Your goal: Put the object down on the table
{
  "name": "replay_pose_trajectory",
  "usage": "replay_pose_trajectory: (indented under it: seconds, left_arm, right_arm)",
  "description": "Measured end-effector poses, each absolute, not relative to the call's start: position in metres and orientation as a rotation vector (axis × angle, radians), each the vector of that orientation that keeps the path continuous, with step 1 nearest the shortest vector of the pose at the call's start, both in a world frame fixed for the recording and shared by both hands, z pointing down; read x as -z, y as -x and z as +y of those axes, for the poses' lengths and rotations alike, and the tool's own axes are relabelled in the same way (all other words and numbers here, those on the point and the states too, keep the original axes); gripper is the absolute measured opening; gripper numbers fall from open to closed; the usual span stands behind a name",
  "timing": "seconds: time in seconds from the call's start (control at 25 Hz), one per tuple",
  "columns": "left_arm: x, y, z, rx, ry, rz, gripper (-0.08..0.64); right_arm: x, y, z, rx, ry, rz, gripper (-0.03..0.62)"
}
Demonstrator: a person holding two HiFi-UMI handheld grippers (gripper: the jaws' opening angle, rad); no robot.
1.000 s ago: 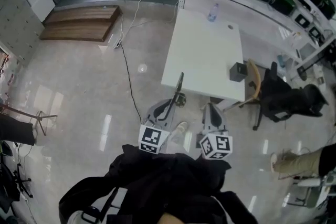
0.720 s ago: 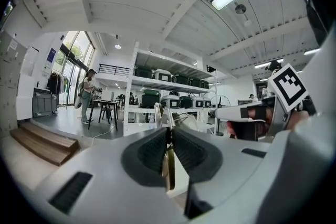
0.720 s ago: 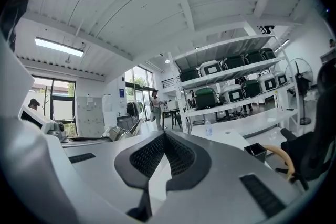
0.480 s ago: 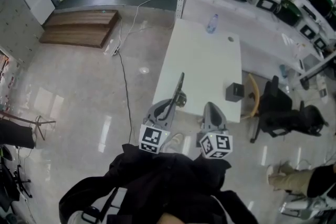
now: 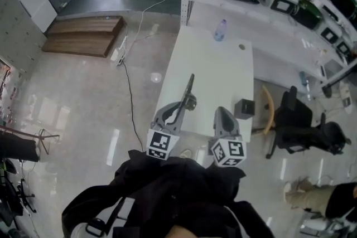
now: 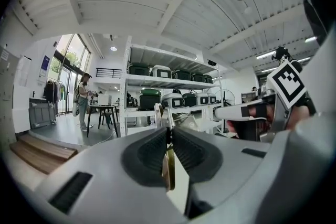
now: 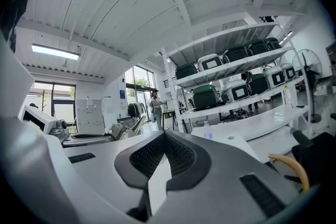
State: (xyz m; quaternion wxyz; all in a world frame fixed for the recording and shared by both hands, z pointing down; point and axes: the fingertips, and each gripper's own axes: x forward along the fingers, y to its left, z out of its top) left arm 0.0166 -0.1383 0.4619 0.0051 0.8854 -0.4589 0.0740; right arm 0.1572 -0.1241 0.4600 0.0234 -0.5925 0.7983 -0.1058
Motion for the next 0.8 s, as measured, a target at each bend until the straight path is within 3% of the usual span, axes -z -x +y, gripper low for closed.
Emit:
replay_pose_trajectory:
  seconds: [0.8]
  left_arm:
    - [-0.501, -0.025, -0.200, -0.536, -2.791, -1.389, 0.032]
  right_arm:
    - [-0.503, -0.159, -0.174, 0.500, 1.847, 2.487, 0.003]
